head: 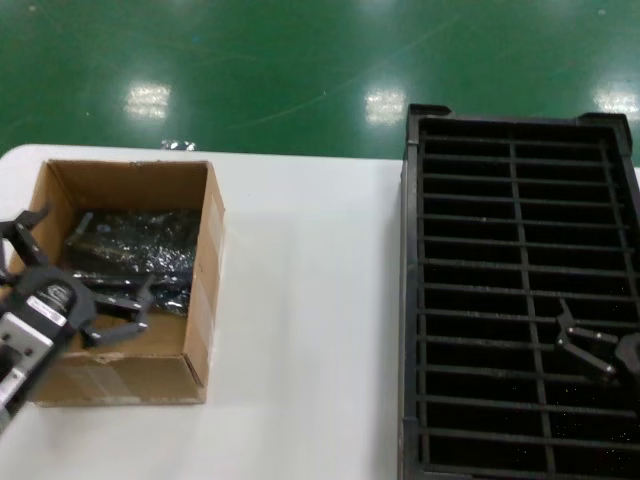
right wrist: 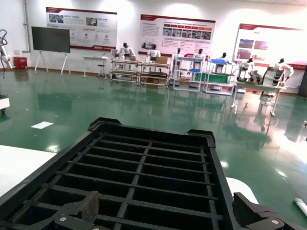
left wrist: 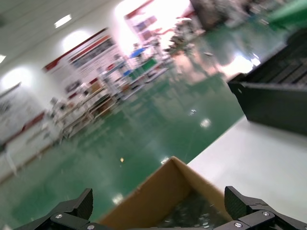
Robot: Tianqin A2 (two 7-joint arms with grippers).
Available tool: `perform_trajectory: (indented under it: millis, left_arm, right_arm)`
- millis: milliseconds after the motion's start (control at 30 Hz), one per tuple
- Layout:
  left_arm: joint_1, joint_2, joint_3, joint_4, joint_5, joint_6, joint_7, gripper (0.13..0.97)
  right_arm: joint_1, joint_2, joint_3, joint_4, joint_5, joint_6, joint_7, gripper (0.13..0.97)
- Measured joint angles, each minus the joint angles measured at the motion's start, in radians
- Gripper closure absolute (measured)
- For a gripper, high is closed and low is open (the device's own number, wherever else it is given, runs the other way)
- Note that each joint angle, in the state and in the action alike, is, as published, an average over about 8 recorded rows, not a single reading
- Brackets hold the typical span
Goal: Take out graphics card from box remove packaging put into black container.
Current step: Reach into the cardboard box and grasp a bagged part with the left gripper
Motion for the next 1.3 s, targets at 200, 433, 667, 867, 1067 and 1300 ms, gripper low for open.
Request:
perform_trajectory:
  millis: [200, 433, 667, 867, 1067, 1300]
  left_arm:
    - [-0.117, -0.122, 0.022, 0.079, 0.202, 0.147, -0.020, 0.132]
    - [-0.391, -0.164, 0.166, 0.311, 0.377, 0.346, 0.050, 0.132]
    - [-0.620, -0.118, 0.308, 0.554, 0.453, 0.449, 0.194, 0.132]
    - [-0.762, -0.034, 0.387, 0.775, 0.466, 0.400, 0.371, 0.132]
    - [-0.856, 0.053, 0.407, 0.978, 0.386, 0.309, 0.601, 0.133]
    - [-0.931, 0.132, 0.357, 1.162, 0.228, 0.236, 0.909, 0.170]
  right_arm:
    - [0.000, 0.000, 0.000, 0.000, 0.000, 0.000, 0.000, 0.129]
    - [0.000, 0.000, 0.000, 0.000, 0.000, 0.000, 0.000, 0.129]
    - [0.000, 0.000, 0.000, 0.000, 0.000, 0.000, 0.000, 0.129]
    - [0.000, 0.000, 0.000, 0.000, 0.000, 0.000, 0.000, 0.129]
    - [0.000, 0.000, 0.000, 0.000, 0.000, 0.000, 0.000, 0.129]
    - [0.000, 0.000, 0.000, 0.000, 0.000, 0.000, 0.000, 0.129]
